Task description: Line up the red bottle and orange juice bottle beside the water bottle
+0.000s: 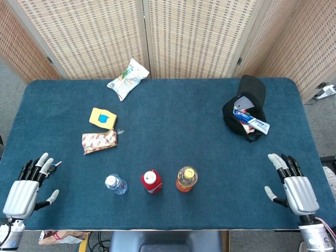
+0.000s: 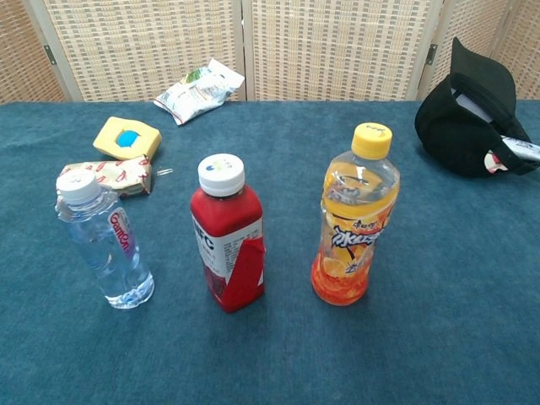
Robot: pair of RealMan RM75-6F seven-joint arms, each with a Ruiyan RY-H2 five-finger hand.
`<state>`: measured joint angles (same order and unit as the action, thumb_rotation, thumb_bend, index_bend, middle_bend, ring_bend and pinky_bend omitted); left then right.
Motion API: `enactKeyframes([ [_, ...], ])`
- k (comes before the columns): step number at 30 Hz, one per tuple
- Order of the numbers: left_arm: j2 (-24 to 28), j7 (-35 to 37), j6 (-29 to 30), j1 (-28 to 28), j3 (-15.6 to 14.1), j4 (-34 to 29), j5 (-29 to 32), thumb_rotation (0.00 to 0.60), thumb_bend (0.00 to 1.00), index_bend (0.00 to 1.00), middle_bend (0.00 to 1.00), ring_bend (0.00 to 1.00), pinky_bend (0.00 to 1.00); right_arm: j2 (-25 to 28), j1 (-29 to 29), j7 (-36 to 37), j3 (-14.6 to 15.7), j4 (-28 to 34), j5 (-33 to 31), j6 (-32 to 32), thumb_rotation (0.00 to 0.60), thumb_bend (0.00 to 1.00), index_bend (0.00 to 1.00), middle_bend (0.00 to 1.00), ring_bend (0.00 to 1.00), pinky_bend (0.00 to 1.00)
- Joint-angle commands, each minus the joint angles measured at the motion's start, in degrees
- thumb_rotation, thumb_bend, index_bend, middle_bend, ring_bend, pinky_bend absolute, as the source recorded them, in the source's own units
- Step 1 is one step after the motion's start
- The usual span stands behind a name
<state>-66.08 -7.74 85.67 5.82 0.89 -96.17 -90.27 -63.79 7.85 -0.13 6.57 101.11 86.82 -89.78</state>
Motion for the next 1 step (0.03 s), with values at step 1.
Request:
enactKeyframes([
  [1,-0.19,-0.16,0.22,0.05,0.12,0.02,-0.13,0.6,0.24,0.0,0.0,0.0,0.0,0.11,-1.09,0.52,-0.53,0.55,0.13,-0.87,0.6,0.35,0.08,0.11,0.02,0.01],
])
